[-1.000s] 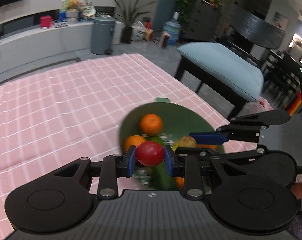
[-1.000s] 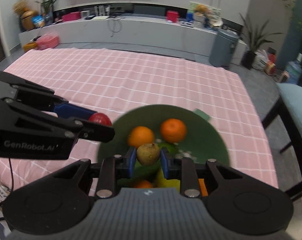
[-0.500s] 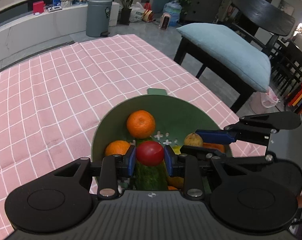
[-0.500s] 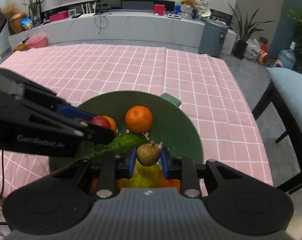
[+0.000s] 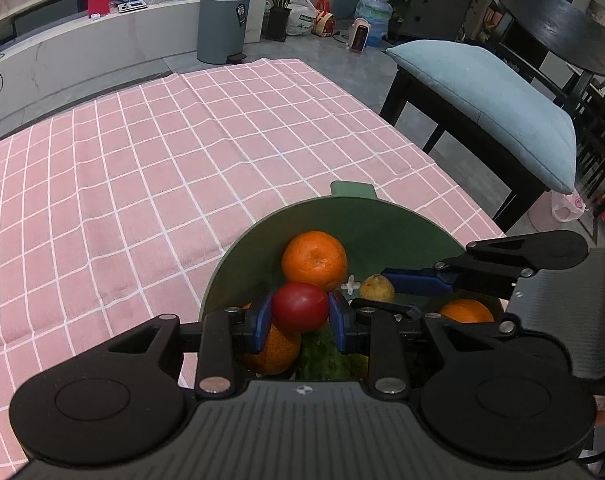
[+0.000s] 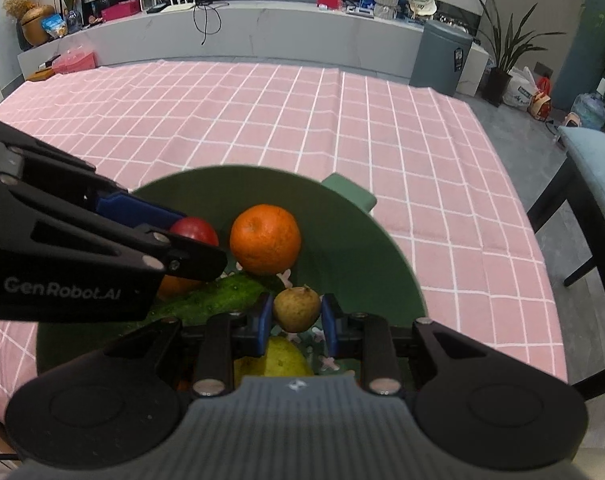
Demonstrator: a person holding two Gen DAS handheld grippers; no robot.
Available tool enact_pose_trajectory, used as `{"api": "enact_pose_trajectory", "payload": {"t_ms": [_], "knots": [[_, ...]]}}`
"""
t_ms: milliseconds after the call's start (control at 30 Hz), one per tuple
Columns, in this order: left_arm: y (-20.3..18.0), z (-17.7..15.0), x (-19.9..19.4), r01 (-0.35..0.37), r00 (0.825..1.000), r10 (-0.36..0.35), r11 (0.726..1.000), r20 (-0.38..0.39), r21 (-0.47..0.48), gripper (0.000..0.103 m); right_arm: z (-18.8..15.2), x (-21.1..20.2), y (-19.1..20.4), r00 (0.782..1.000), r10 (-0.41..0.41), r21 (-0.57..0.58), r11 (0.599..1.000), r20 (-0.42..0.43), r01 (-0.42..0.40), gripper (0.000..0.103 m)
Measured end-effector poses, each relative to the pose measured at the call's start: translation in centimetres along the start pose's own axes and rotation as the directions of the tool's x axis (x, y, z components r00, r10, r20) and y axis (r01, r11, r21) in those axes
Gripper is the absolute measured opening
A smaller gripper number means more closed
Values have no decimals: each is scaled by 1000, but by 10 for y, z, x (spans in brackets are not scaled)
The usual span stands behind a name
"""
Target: Organize fruits
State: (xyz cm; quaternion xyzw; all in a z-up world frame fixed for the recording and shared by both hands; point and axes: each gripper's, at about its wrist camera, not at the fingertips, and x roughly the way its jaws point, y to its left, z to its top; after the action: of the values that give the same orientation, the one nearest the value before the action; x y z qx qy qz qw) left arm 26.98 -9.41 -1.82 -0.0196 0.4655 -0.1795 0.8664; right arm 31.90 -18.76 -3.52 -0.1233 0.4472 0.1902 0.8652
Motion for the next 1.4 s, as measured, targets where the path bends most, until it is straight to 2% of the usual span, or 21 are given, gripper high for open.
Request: {"api": "enact_pose_trajectory", "payload": {"t_ms": [167,233,333,400,533,767,900,1067,1233,1300,1400], "knots": [[-2,1,1,-10,1000,10,1000,-2,9,35,0,1,2,1000,-4,0,1000,-5,4,22],[-3,1,0,-15,1000,15,1000,0,11,46,0,0,1,1000,-7,-2,1000,-4,7,23],[-4,-1,-3,0,1000,0,1000,2,13,56,-1,-4,3,1000,-12,-7,1000,0,12,25],[-7,-2,-7,-9,1000,8,1000,14,23,59,-1,-9,4,1000,-19,-13,1000,5,19,33],[-13,-2,-22,-31,999,29,999,45,43,61,-1,-25,8,999,-29,-19,999,28,29,35],[-25,-8,-68,-93,984,80,993,159,76,69,-3,-74,13,990,-59,-1,998,127,60,59],[-28,-16,-98,-148,961,124,986,249,79,75,-9,-105,20,979,-76,18,997,192,74,69],[-34,-33,-130,-211,920,178,976,349,59,80,-24,-137,28,962,-85,57,996,260,73,75],[-38,-49,-155,-237,887,202,971,415,34,85,-42,-165,40,944,-84,103,993,318,54,82],[-40,-57,-162,-253,867,220,967,447,16,88,-51,-175,45,933,-88,129,991,348,46,88],[-43,-73,-170,-289,834,253,957,490,-2,93,-63,-184,51,920,-85,165,986,383,22,91]]}}
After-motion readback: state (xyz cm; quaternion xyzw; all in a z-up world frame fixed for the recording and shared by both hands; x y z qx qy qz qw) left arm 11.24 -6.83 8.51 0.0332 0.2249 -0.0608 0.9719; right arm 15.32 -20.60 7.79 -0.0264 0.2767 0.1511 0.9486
